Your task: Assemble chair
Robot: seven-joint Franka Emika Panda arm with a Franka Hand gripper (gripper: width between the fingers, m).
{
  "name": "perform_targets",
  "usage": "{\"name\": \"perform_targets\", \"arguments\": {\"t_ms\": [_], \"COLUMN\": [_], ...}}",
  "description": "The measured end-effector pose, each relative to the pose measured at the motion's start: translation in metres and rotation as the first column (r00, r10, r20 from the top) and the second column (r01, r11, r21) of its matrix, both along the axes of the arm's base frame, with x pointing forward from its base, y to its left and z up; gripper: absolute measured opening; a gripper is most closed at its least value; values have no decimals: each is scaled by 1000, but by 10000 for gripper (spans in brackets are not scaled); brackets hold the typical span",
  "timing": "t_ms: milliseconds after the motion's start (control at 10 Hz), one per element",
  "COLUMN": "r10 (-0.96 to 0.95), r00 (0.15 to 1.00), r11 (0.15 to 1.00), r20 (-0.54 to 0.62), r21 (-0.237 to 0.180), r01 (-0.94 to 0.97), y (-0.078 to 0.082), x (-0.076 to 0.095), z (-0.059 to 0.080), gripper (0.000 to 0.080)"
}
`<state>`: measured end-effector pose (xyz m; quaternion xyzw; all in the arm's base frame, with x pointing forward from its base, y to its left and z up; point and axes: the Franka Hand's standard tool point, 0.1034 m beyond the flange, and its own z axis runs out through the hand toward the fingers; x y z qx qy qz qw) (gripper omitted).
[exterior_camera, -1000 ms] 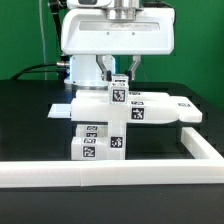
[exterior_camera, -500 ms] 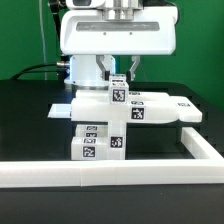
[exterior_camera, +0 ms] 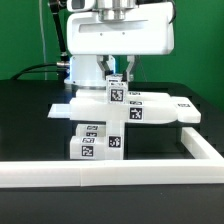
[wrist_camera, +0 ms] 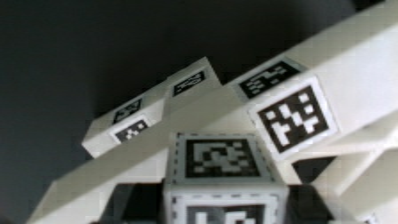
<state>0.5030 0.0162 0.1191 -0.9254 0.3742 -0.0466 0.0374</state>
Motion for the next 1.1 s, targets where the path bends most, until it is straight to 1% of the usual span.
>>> {"name": "perform_targets", "arguments": {"t_ms": [300, 400, 500, 600, 700, 800, 900, 1000, 1100], "r10": [-206, -240, -237, -231, -205, -181, -106, 12, 90], "r00": [979, 971, 971, 973, 979, 983, 994, 1000, 996], "r11": [978, 970, 971, 973, 979, 983, 994, 1000, 995], "r20": [-9, -10, -11, -10, -10, -13, -12, -8, -7], "r21": [23, 27, 26, 26, 22, 16, -6, -22, -30], "r01": [206, 241, 237, 231, 205, 181, 106, -12, -91], "y": [0, 0, 0, 1, 1, 4, 9, 10, 9], "x": [1, 1, 1, 1, 0, 0, 0, 0, 0], "z": [0, 0, 0, 0, 0, 0, 0, 0, 0], "gripper": [284, 284, 335, 472, 472, 608, 637, 637, 648]}}
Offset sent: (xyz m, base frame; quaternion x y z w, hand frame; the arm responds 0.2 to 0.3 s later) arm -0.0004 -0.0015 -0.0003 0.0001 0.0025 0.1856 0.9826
